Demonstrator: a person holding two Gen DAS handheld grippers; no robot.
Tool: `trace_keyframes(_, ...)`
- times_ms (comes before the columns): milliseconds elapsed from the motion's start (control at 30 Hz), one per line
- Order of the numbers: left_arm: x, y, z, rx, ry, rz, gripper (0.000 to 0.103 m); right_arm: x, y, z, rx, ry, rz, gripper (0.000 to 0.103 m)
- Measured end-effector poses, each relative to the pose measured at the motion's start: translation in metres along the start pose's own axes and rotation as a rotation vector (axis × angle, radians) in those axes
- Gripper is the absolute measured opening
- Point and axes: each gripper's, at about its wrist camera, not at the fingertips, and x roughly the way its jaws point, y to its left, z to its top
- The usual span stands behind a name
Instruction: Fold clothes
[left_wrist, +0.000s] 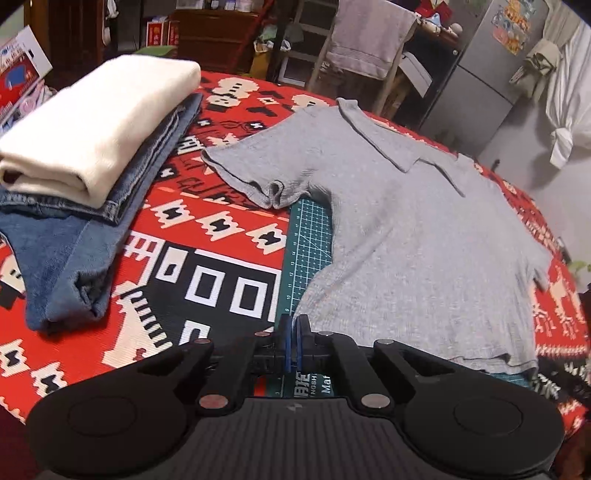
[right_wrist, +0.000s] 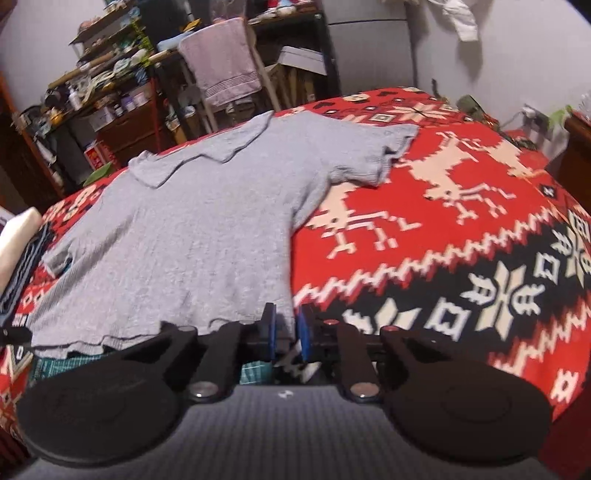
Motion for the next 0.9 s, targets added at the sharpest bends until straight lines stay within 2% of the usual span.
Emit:
trace_keyframes(33, 0.0, 0.0, 0.0, -0.004, 0.003, -0.006, 0.002, 0.001, 0.004, -0.001, -0.02, -0.004, -0.005, 0.006)
trace_keyframes(67, 0.001, -0.001, 0.0, -0.001, 0.005, -0.005, 0.002, 0.001, 0.009, 0.0, -0.038, -0.007, -0.012, 0.004)
trace_keyframes(167, 0.002, -0.003, -0.002, 0.003, 0.008, -0.009, 0.002, -0.008, 0.025, 0.007, -0.129, -0.072, -0.059, 0.003)
trace_keyframes(267, 0.001, -0.005, -0.002, 0.007, 0.005, -0.02, 0.002, -0.021, 0.056, 0.015, -0.305, -0.156, -0.079, 0.003)
trace_keyframes(367, 0.001, -0.007, -0.002, 0.011, 0.006, -0.03, 0.002, -0.014, 0.088, 0.014, -0.45, -0.134, -0.029, 0.003)
trace_keyframes(433, 0.002, -0.008, -0.002, 0.014, 0.007, -0.037, 0.002, 0.0, 0.1, 0.009, -0.479, -0.096, -0.001, 0.003)
trace_keyframes(500, 0.002, -0.006, -0.002, 0.003, 0.014, -0.05, 0.002, 0.012, 0.104, 0.005, -0.456, -0.055, 0.031, 0.004)
trace_keyframes(600, 0.003, -0.003, -0.002, -0.012, 0.024, -0.065, 0.002, 0.021, 0.096, 0.002, -0.376, -0.002, 0.084, 0.01)
trace_keyframes(800, 0.005, 0.002, -0.001, -0.031, 0.027, -0.083, 0.002, -0.01, 0.056, 0.011, -0.19, -0.04, 0.193, 0.026)
trace_keyframes(900, 0.005, 0.005, -0.002, -0.044, 0.031, -0.093, 0.003, -0.02, 0.033, 0.016, -0.055, -0.061, 0.201, 0.026)
